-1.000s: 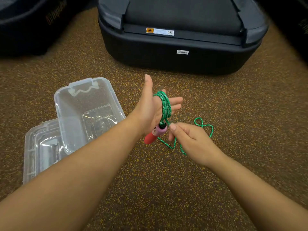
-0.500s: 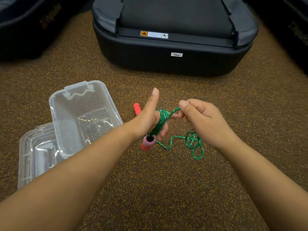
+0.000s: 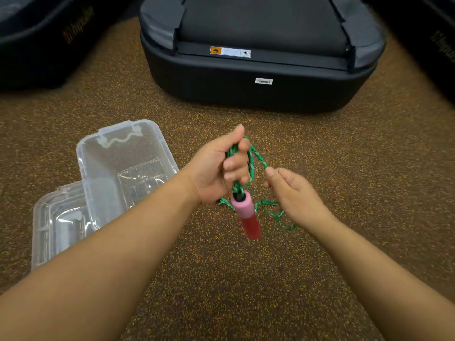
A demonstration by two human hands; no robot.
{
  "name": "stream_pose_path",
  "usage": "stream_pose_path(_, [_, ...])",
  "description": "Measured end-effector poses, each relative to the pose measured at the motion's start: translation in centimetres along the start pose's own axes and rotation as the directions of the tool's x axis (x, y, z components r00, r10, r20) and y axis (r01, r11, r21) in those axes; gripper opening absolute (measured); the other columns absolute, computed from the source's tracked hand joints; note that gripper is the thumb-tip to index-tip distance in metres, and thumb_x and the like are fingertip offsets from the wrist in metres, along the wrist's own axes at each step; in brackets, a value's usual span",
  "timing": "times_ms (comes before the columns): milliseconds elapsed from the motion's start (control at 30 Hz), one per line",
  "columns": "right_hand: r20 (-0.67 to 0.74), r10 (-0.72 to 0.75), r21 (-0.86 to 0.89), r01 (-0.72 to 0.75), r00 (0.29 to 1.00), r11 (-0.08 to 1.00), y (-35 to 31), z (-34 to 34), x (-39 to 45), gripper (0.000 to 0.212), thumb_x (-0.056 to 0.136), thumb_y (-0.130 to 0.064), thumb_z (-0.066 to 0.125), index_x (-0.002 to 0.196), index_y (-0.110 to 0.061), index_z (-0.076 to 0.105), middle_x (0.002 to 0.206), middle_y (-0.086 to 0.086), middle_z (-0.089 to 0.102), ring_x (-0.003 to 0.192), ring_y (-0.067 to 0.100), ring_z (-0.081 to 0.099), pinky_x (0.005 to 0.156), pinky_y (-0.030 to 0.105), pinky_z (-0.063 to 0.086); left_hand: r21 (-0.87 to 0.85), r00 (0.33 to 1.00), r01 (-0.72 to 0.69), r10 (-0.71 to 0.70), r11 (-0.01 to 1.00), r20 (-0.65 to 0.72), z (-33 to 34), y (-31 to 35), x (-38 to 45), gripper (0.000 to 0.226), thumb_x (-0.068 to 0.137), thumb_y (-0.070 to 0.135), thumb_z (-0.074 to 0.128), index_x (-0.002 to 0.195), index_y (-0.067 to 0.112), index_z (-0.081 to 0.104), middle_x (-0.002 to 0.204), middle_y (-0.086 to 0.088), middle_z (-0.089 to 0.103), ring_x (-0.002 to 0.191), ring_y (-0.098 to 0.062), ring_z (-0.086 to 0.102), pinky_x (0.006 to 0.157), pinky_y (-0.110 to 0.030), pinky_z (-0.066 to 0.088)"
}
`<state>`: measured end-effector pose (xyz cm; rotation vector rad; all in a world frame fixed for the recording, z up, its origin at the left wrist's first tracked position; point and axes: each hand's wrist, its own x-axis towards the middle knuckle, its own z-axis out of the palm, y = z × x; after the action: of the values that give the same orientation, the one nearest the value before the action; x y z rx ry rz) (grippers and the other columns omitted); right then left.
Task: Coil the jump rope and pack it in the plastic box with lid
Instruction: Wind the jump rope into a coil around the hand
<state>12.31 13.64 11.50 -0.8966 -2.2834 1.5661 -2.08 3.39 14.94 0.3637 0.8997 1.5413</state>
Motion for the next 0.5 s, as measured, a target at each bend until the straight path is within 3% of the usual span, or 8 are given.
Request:
stream_pose_path(133, [0.137,0.020,0.001,-0.020,0.990,1.000,0.9,0.7,-0.8,0.037,0.097,-0.040,0.043,0.066,-0.031,0.061,0.047,-0.013,0.033,0.044,0.005,0.030,0.050,0.028,0.028,-0.112,0.977,-0.112,0.089,0.987,-0.194,-0.5,0.3,0.3,0.038,0.099,0.038,0.038,0.084,0.016,0.065,0.052,0.004,0.062,0.041,-0.008,0.053,0.054,-0.022,0.045])
stream_pose_path(267, [0.180,-0.008,-0.025,0.013,0.984,1.000,0.3,1.1,-1.3,0.035,0.095,-0.042,0.043,0.068,-0.029,0.061,0.041,-0.014,0.037,0.040,0.001,0.033,0.051,0.025,0.027,-0.180,0.978,-0.104,0.067,0.978,-0.199,-0.3,0.1,0.3,0.041,0.102,0.034,0.031,0.106,0.008,0.063,0.081,-0.007,0.076,0.066,-0.015,0.072,0.067,-0.026,0.058])
stream_pose_path(400, [0.207,-0.067,-0.155,0.101,0.976,0.983,-0.8,1.4,-1.8,0.035,0.097,-0.035,0.044,0.067,-0.027,0.060,0.046,-0.016,0.044,0.048,0.001,0.039,0.052,0.028,0.033,-0.225,0.975,-0.070,0.019,0.972,-0.220,-0.2,0.4,0.4,0.062,0.101,0.045,0.022,0.137,-0.002,0.041,0.114,-0.017,0.069,0.093,-0.023,0.071,0.086,-0.032,0.054])
stream_pose_path(500, [0.236,-0.103,-0.217,0.156,0.966,0.964,-1.8,1.4,-2.2,0.034,0.096,-0.038,0.045,0.068,-0.027,0.061,0.060,-0.014,0.056,0.058,0.003,0.048,0.064,0.029,0.041,-0.137,0.974,0.002,-0.032,0.991,-0.222,-0.3,0.4,0.4,0.083,0.094,0.063,0.016,0.144,-0.002,0.028,0.116,-0.021,0.068,0.104,-0.029,0.068,0.101,-0.037,0.045])
